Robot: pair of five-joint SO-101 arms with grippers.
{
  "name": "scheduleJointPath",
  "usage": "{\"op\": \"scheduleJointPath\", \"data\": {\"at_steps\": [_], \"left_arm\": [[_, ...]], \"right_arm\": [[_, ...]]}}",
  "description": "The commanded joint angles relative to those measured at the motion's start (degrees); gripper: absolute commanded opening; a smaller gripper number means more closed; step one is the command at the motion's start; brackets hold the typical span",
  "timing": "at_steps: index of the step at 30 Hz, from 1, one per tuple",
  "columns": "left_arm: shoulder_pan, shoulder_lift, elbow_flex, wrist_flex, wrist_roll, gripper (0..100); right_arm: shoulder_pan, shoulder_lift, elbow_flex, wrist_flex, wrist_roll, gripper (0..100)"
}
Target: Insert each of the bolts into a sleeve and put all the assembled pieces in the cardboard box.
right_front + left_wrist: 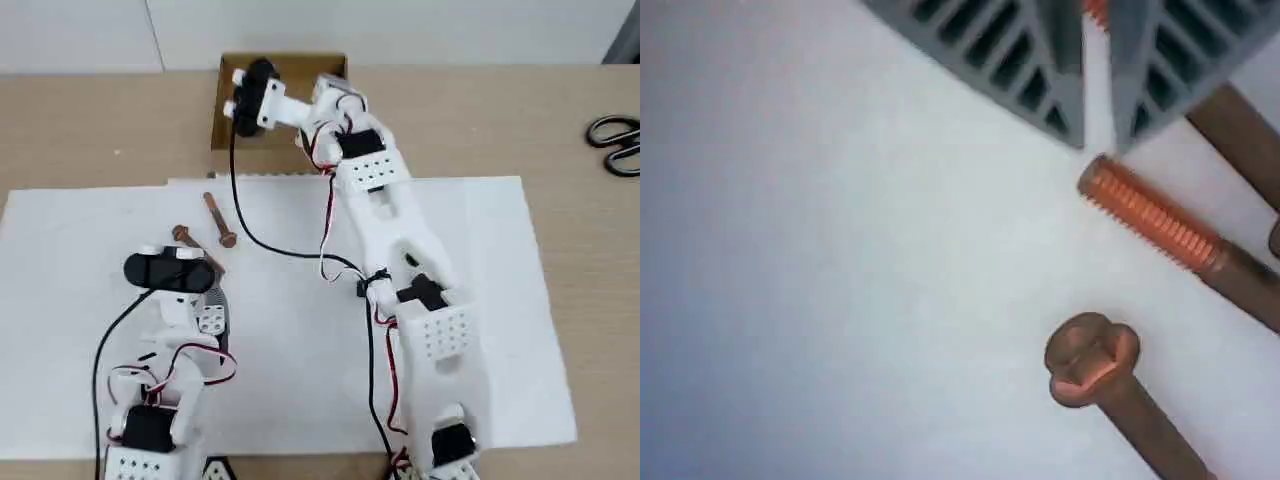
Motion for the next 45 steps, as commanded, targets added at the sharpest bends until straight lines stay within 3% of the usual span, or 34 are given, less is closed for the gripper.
{"op": "scheduleJointPath", "data": {"at_steps": [1,5,11,18,24,33,38,45], "left_arm": [[-0.26,-0.53,-0.13,-1.41,-0.18,1],[-0.26,-0.53,-0.13,-1.41,-0.18,1],[-0.26,-0.53,-0.13,-1.41,-0.18,1],[-0.26,-0.53,-0.13,-1.41,-0.18,1],[-0.26,-0.53,-0.13,-1.41,-0.18,1],[-0.26,-0.53,-0.13,-1.41,0.00,1],[-0.35,-0.53,-0.13,-1.32,0.00,1],[-0.35,-0.53,-0.13,-1.32,0.00,1]], "right_arm": [[0.22,-7.25,-3.87,-0.84,-2.37,8.5],[0.31,-11.65,-3.87,4.35,-4.57,0.0],[0.92,-17.54,-4.04,21.58,-5.01,0.3],[2.15,-22.90,-4.04,47.34,-22.68,0.3],[4.00,-24.66,-3.69,61.05,-32.70,0.4],[1.63,-26.86,5.98,61.76,-32.44,0.5],[-0.40,-36.00,23.03,61.23,-23.74,10.7],[-0.22,-42.77,34.02,60.79,-12.84,11.3]]}}
